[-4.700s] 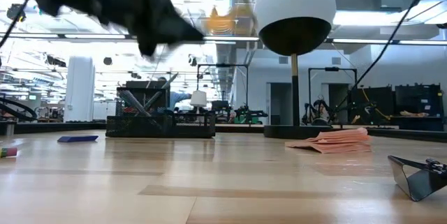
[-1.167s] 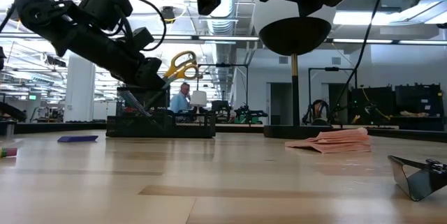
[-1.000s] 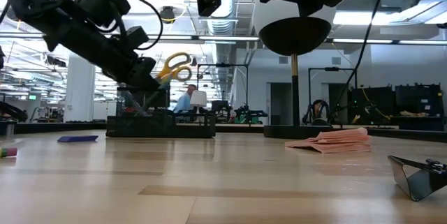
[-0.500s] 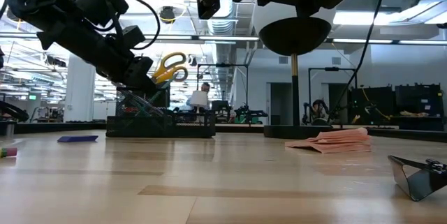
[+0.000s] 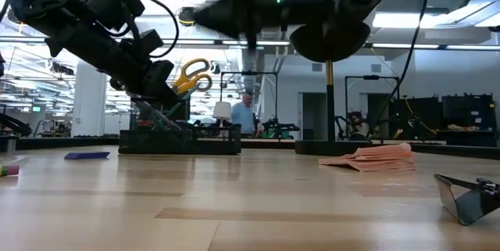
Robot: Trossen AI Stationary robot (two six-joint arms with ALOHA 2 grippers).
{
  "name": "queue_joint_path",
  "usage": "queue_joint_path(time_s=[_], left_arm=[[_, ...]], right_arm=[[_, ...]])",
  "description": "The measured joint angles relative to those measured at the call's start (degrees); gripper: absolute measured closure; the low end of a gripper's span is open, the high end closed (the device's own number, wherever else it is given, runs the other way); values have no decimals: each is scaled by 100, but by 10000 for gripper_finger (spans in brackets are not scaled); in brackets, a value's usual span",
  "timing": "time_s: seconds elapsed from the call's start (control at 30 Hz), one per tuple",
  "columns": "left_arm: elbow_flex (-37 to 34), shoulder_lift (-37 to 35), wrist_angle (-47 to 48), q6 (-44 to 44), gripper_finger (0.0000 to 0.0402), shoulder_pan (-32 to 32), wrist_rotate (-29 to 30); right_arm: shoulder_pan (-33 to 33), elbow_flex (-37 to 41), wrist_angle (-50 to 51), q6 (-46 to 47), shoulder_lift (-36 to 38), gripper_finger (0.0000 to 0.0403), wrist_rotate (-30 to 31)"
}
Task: Pick and place office supplies into organizer
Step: Put the yellow scissors into the black desk organizer
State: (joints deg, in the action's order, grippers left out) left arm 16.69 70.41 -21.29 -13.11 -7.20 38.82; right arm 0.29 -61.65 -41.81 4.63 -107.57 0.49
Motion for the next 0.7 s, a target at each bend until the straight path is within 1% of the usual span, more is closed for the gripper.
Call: queue_joint_path(time_s=[0.1,0.2,0.3,0.37,0.43,0.53,0.67,0.7], left_arm=[[2,2,-9,-13,385,-5,-36],[2,2,-15,5,385,-13,-37],[2,2,-18,12,385,-20,-43],[2,2,-55,32,385,-20,-44],[0,2,-123,119,385,-20,-43],[-7,7,-241,255,385,-20,-71],[-9,7,-276,281,385,-22,-117],[-8,7,-276,281,385,-22,-117]], right_arm=[[-559,0,432,826,-1,317,455],[-921,-1,540,1320,-161,341,478],[-1017,-67,551,1482,-429,371,520],[-1001,-176,539,1486,-642,393,769],[-949,-338,552,1486,-888,397,1048],[-789,-701,559,1308,-1228,399,1770],[-595,-1355,857,1033,-1648,401,3213],[-571,-1477,1014,1033,-1736,401,3482]])
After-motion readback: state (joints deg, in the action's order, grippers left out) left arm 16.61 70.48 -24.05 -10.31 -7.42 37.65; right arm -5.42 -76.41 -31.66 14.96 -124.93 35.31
